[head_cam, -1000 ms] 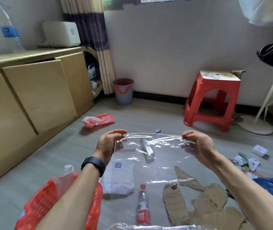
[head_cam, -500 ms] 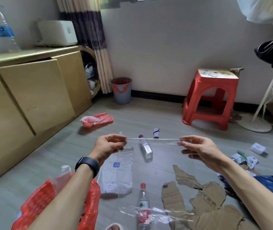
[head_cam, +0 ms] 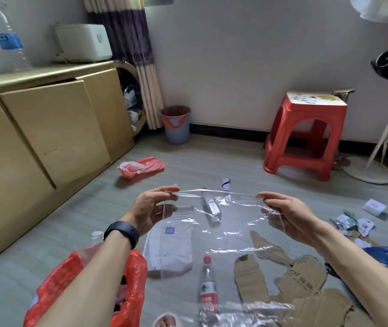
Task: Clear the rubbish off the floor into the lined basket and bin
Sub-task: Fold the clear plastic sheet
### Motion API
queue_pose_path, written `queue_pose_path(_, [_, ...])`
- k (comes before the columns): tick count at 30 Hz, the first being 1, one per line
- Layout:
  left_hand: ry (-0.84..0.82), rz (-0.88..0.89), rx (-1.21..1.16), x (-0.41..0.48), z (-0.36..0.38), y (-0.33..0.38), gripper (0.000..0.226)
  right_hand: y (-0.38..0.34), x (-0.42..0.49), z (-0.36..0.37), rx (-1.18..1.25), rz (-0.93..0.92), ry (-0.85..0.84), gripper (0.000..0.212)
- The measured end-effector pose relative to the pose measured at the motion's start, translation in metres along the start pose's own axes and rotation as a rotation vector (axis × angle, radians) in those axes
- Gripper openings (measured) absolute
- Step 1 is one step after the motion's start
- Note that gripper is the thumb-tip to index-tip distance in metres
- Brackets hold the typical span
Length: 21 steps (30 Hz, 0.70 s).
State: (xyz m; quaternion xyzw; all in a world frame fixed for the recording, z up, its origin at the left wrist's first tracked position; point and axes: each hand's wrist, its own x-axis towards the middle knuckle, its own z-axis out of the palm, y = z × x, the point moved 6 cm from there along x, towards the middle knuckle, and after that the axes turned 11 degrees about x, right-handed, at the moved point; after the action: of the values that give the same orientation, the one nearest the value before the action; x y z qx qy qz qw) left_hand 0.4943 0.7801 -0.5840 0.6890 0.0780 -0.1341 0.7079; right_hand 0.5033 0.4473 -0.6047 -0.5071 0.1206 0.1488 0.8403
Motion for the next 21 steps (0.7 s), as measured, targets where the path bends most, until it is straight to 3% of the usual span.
queue_pose_path(4, [-0.021, -0.018, 0.062, -0.003, 0.001, -0.001, 0.027, 0.005, 0.002, -0.001, 0.034, 0.01, -0.003, 0.037])
queue_pose_path(11, [-0.076, 0.018, 0.162, -0.01, 0.009, 0.002, 0.024, 0.003, 0.002, -0.002, 0.06, -0.053, 0.047, 0.03])
queue_pose_path(15, [-0.031, 0.049, 0.23, -0.007, 0.011, 0.005, 0.026, -0.004, -0.003, -0.001, -0.115, -0.129, 0.104, 0.028])
queue_pose_path(21, [0.138, 0.109, 0.136, 0.006, 0.004, 0.008, 0.037, -0.007, -0.007, 0.003, -0.149, -0.166, 0.081, 0.031])
